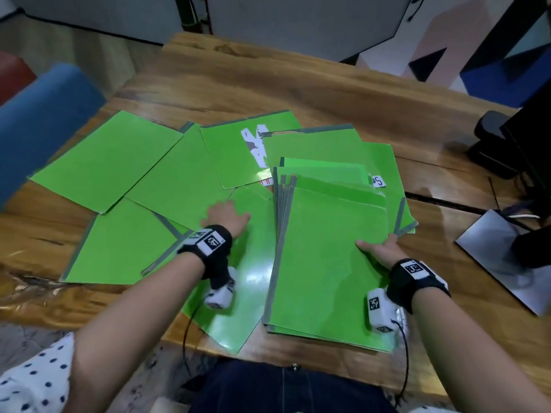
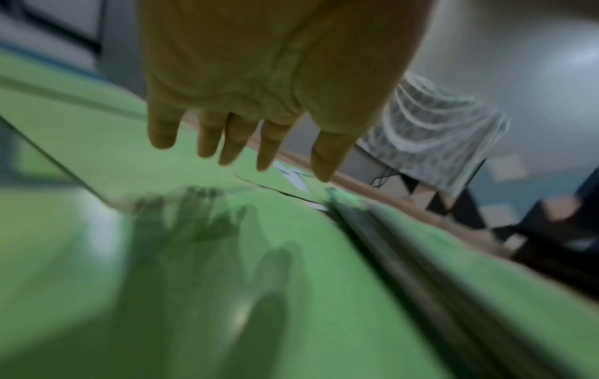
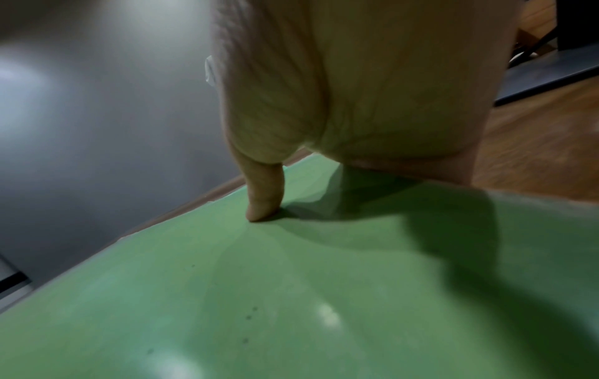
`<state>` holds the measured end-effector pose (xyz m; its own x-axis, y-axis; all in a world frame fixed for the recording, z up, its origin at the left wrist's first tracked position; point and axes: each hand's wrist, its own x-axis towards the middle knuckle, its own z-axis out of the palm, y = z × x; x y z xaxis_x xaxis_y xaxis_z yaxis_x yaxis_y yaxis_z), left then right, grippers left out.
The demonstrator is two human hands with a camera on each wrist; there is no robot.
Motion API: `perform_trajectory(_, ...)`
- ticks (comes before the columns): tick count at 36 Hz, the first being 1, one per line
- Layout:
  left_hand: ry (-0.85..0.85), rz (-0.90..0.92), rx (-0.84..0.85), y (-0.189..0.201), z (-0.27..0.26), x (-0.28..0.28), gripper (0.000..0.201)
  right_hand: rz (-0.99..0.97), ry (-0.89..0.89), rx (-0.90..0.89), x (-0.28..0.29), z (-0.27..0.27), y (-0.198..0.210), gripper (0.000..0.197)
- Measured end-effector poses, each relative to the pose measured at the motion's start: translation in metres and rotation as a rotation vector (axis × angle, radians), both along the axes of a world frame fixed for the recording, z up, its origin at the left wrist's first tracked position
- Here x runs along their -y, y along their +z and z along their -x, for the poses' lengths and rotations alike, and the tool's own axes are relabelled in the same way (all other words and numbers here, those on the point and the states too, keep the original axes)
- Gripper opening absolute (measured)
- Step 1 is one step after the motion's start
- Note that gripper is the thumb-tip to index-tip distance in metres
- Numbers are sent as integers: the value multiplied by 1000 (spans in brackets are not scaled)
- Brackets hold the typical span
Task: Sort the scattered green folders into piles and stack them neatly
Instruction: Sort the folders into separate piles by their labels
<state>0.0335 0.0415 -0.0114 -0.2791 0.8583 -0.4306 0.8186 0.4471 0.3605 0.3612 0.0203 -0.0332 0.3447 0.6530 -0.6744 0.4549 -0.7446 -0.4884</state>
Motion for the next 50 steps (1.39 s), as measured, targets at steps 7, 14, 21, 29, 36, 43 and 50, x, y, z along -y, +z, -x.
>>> perform_trajectory(7, -47, 219, -354, -41, 51, 7, 92, 13, 7, 18, 1, 0, -1, 105)
perform_trajectory(14, -257, 146, -421, -40, 49, 14, 54, 26, 14, 28, 2, 2, 0, 106)
perform_trajectory(21, -351, 129, -354, -11, 51, 3, 24, 4, 35, 55, 2, 3, 1, 104)
perform_trajectory(29, -642, 39, -434, 30, 5, 16, 17, 19, 40, 58, 0, 4, 4, 105)
perform_trajectory(36, -837, 113, -319, 17, -52, 59, 22, 20, 35, 72, 1, 6, 4, 103)
perform_trajectory(43, -446, 45, -171, 1, -14, 17, 29, 35, 45, 83, 2, 9, 7, 103)
perform_trajectory(50, 378, 3, 416, -14, 40, -65, 45, 79, 85, 110, -1, 8, 10, 104)
